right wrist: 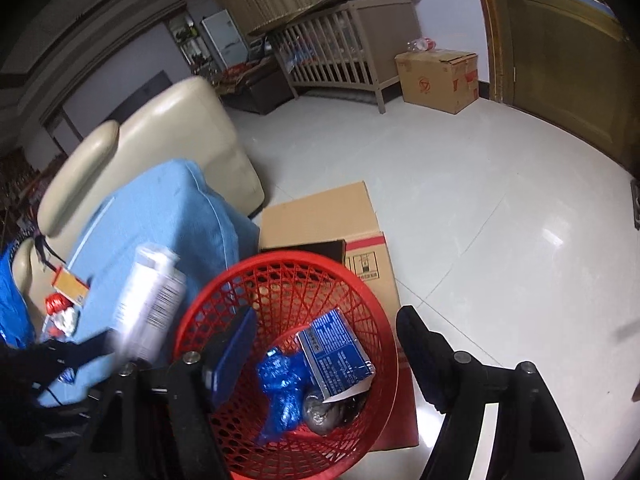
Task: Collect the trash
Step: 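Open the right tool over the wastebasket while the left tool releases the medicine box into it, then move both tools back from the wastebasket toward the table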
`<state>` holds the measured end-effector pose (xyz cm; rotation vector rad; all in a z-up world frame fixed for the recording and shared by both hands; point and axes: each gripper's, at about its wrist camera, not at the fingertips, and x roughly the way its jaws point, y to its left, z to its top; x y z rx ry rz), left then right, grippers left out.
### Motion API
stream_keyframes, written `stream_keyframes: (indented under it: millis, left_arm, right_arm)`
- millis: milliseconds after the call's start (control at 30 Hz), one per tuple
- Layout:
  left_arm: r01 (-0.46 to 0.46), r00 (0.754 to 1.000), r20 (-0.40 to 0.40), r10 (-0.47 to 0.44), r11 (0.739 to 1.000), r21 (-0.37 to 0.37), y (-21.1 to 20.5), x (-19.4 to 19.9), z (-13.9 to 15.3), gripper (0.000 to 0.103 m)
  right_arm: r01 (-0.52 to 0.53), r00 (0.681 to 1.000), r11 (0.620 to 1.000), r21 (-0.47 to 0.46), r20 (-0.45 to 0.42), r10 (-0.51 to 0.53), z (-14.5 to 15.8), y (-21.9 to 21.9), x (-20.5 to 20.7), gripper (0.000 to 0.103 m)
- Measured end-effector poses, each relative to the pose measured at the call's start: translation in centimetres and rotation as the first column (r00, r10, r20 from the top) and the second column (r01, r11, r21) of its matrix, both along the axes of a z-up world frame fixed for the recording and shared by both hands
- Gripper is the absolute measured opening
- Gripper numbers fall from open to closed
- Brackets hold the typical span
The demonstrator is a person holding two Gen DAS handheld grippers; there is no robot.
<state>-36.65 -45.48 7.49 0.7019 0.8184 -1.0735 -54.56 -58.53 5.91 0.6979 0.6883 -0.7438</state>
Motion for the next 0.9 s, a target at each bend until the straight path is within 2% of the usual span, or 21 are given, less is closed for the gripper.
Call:
stream_keyframes:
  millis: [33, 167, 300, 567, 700, 800, 900]
  left_arm:
    - [-0.006, 1.0, 0.009, 0.006, 1.0, 0.006, 0.0, -0.1, -0.1, 0.07]
    - [-0.015, 1.0, 0.007, 0.016, 1.0, -0.009, 0.7, 0.4, 0.3, 0.07]
    - [-0.074, 0.997, 0.004, 0.074, 0.996, -0.041, 2.5, 1.9, 1.3, 0.07]
    - [-0.2, 0.979, 0.02, 0.202, 0.975, -0.093, 7.8, 5.7, 3.1, 0.07]
    - [-0.306, 0.95, 0.015, 0.311, 0.942, -0.138, 13.0, 8.6, 4.0, 0.07]
    - [-0.419, 0.906, -0.003, 0.424, 0.893, -0.166, 17.7, 11.1, 4.3, 0.07]
    - [-0.522, 0.851, -0.039, 0.524, 0.835, -0.175, 22.3, 13.9, 3.8, 0.078]
  right_arm:
    - [0.002, 1.0, 1.0, -0.003, 0.005, -0.002, 0.2, 0.0, 0.0, 0.076]
    - [-0.002, 1.0, 1.0, -0.015, 0.023, 0.002, 1.0, 0.3, 0.0, 0.076]
    - [-0.018, 0.999, 1.0, -0.005, 0.033, 0.018, 1.3, 0.8, 0.5, 0.076]
    - [-0.121, 0.992, 0.992, 0.023, -0.028, 0.121, 1.1, 3.4, 5.0, 0.078]
    - [-0.206, 0.977, 0.978, 0.016, -0.053, 0.207, 1.2, 5.9, 7.9, 0.08]
    - [-0.267, 0.962, 0.963, 0.026, -0.057, 0.268, 1.0, 8.1, 10.2, 0.082]
    - [-0.321, 0.944, 0.947, 0.031, -0.066, 0.322, 0.8, 10.0, 12.0, 0.082]
